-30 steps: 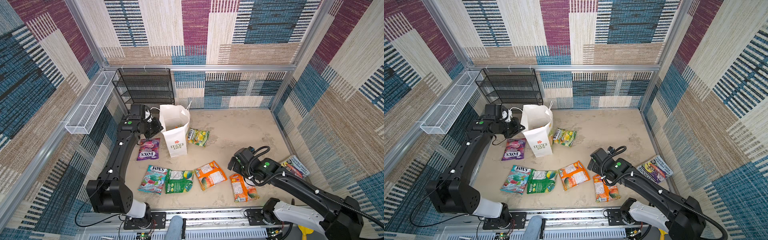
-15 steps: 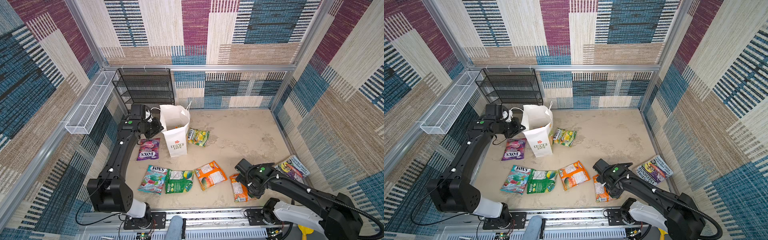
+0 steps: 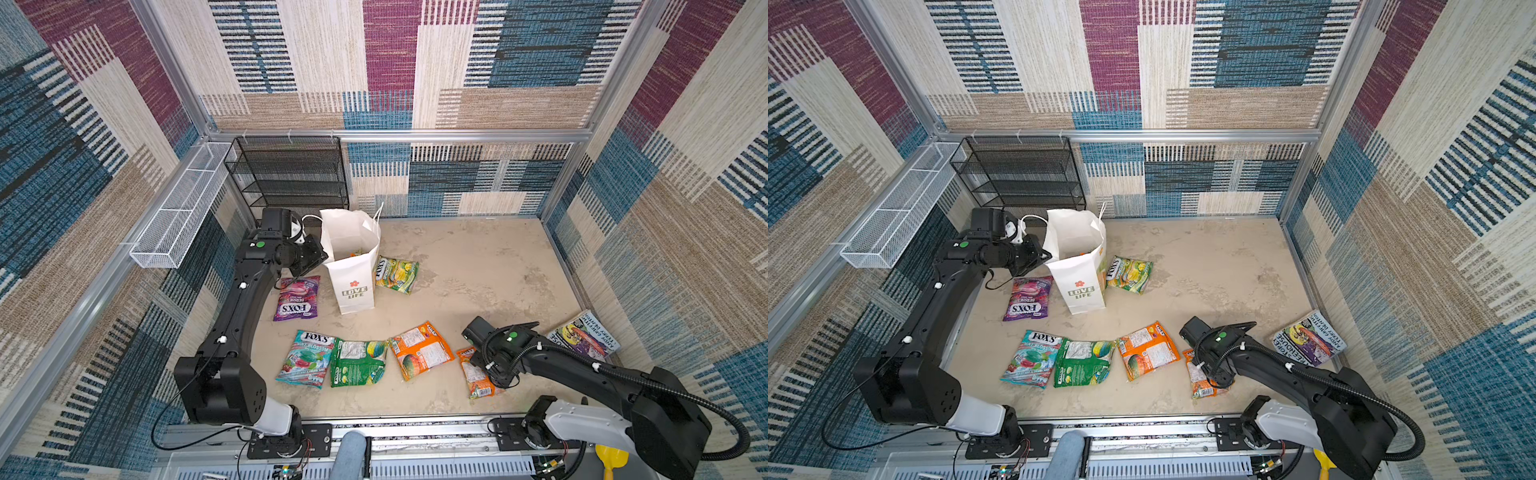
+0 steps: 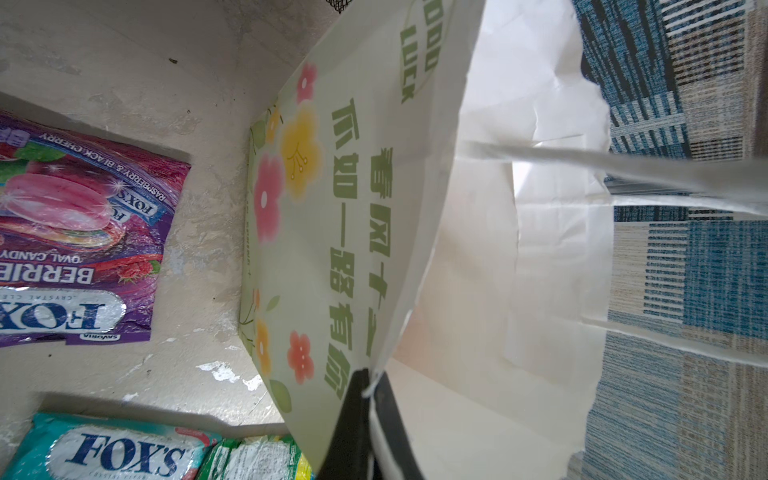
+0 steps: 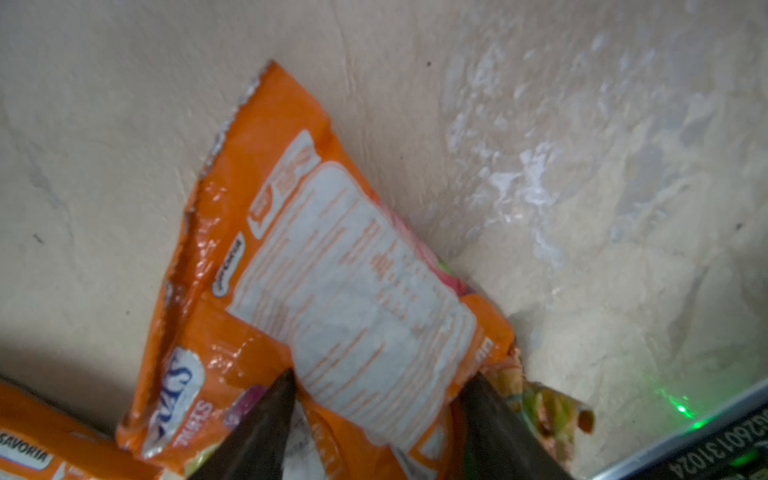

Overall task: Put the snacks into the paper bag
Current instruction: 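Reach the right gripper to the orange packet nearest the robot and grasp it, then lift the orange packet with the right gripper and carry it over the bag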

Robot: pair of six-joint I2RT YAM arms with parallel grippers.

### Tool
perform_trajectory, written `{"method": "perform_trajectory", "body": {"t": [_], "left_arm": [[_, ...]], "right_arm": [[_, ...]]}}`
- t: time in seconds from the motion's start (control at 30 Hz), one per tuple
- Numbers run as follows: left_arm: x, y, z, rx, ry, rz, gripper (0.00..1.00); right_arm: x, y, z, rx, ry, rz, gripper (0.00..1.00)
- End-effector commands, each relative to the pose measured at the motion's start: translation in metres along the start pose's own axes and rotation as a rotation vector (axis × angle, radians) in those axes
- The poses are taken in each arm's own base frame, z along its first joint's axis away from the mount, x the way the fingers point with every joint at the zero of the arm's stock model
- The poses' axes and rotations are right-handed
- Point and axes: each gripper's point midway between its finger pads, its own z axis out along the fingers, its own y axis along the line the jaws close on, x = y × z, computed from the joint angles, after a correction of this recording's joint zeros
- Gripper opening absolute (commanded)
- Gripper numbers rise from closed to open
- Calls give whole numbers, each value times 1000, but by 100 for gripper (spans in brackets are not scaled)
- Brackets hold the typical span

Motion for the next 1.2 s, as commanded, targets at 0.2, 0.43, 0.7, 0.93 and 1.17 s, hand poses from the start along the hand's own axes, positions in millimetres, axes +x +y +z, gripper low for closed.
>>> {"method": "perform_trajectory", "body": {"t": [0.2, 0.43, 0.7, 0.93, 1.17], "left_arm": [[0, -1, 0, 4, -1, -4, 0], [0, -2, 0, 10, 2, -1, 0], [0, -4, -1, 18, 4, 1, 0], [1, -6, -1, 27, 7, 0, 0], [1, -9, -3, 40, 7, 3, 0]], "right_arm": [[-18, 39, -19, -186, -80, -15, 21], [-54, 77, -78, -391, -256, -66, 11], [-88, 128, -179, -716, -471, -165, 11], [-109, 174, -267, -910, -609, -232, 10], [-117, 233, -350, -1103, -677, -329, 10]]}}
